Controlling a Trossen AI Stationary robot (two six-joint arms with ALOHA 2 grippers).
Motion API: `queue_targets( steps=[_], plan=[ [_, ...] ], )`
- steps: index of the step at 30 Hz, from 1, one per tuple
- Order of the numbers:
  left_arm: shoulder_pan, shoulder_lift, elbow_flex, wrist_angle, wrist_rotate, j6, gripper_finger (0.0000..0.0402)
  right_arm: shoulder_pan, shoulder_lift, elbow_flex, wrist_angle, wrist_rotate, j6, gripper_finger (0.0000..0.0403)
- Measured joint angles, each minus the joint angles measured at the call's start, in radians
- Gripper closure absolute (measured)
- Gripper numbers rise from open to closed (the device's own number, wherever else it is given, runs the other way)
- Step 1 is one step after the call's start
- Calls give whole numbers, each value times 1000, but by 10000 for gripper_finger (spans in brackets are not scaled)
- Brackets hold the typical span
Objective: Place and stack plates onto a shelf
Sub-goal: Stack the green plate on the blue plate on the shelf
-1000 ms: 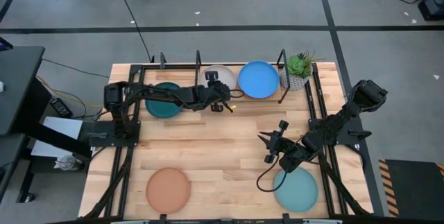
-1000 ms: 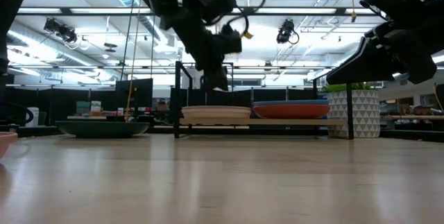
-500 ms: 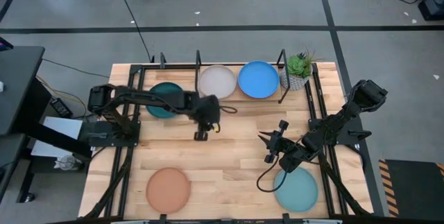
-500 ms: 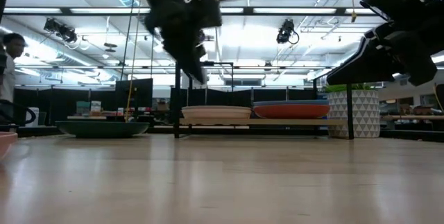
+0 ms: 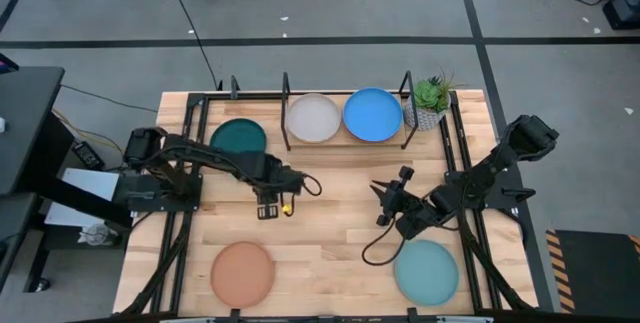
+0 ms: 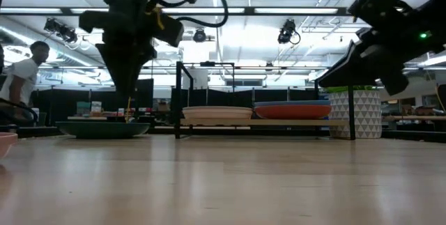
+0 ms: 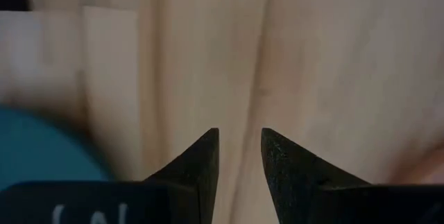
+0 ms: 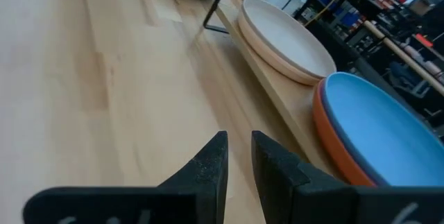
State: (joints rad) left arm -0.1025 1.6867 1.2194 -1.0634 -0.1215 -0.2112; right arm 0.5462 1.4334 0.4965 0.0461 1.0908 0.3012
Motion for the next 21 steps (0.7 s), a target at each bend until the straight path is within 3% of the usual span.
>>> queue_targets(
  steps=[3,6,12,16,21],
  plan=[
    [-23,0,-2,-15,-88,-6,286,-27,0,0,33,-3,-51,331],
    [-37,0,-60,72,-163,8,286,-54,0,0,67,-23,-100,331],
    [-48,-46,-237,136,-152,-20,286,-99,0,0,95,-37,-157,331],
    [-39,-124,-333,273,-156,-58,286,-136,0,-1,142,-47,-225,331],
    [5,-142,-396,285,-205,-93,286,-209,0,0,320,-166,-436,331]
  ],
)
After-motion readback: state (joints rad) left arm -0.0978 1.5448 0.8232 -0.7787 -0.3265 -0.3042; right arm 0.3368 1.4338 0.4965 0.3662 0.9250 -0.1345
